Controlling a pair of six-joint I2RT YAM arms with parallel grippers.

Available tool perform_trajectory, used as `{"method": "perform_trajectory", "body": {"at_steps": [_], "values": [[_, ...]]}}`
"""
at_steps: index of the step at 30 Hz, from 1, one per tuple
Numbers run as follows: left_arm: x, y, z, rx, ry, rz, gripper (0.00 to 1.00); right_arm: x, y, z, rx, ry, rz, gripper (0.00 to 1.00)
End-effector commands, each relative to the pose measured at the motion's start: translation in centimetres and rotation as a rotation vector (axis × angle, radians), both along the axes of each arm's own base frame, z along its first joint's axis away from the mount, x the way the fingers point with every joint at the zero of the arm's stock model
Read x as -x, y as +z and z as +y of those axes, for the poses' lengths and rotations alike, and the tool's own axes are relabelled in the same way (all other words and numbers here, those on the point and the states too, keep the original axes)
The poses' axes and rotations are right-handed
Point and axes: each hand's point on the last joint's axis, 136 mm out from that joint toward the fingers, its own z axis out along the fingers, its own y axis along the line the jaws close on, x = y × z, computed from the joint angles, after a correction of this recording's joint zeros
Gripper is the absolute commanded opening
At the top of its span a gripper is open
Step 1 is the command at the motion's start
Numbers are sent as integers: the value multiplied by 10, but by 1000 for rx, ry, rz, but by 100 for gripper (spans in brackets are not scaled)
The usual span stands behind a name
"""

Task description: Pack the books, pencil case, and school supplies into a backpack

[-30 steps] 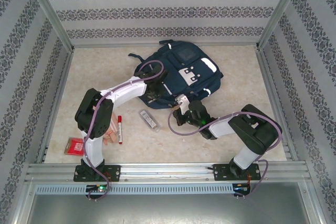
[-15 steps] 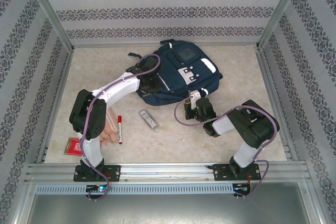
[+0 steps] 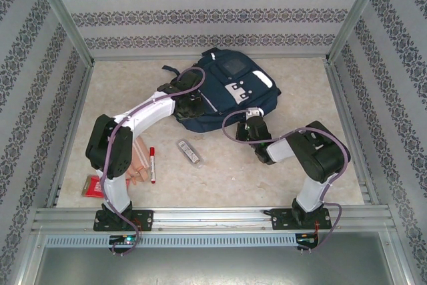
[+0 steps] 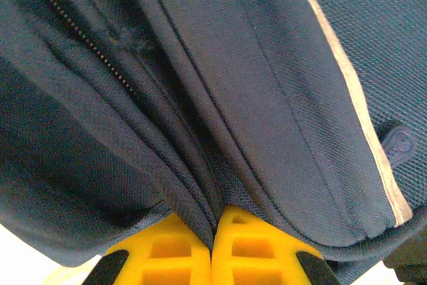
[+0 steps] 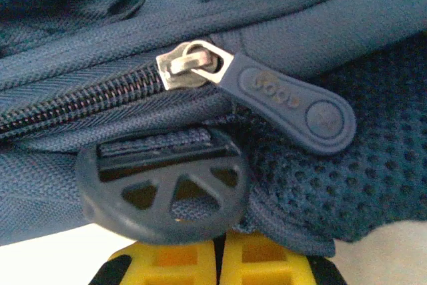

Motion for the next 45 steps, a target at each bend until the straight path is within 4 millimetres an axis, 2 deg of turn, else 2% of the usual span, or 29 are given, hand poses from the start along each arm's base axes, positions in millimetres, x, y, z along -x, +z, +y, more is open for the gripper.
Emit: {"method": "perform_trajectory", "body": {"at_steps": [1, 3, 7, 10, 12, 17, 19, 22, 26, 31, 38, 41, 45], "values": [[7, 36, 30, -41, -40, -54, 0, -4, -17, -54, 75, -281, 56, 0], [4, 46, 35, -56, -66, -86, 0, -5, -14, -55, 79, -283, 54, 0], [-2, 66, 58, -64, -41, -150, 0, -7, -11, -56, 69, -296, 58, 0], [-5, 74, 72, -64, -27, -192, 0, -10, -9, -55, 55, -293, 49, 0], [-6, 77, 74, -55, -38, -199, 0, -11, -7, -51, 44, -269, 41, 1], [-6, 71, 58, 23, -92, -184, 0, -14, 12, -20, -46, -103, -23, 16], [-6, 66, 52, 56, -99, -170, 0, -10, 25, -6, -91, -21, -55, 18], [-7, 60, 49, 80, -82, -159, 0, -4, 42, 2, -148, 33, -82, 23], [-8, 58, 45, 116, -65, -155, 0, 7, 65, 5, -208, 100, -105, 30], [-10, 50, 37, 147, -47, -126, 0, 16, 95, -9, -334, 100, -117, 38], [-8, 48, 1, 209, -52, -110, 0, 19, 109, -44, -295, -17, -18, 46], [-3, 46, -32, 237, -77, -104, 2, 17, 121, -52, -295, -41, -2, 48], [8, 41, -85, 282, -129, -93, 6, 15, 137, -74, -284, -142, -37, 50]]}}
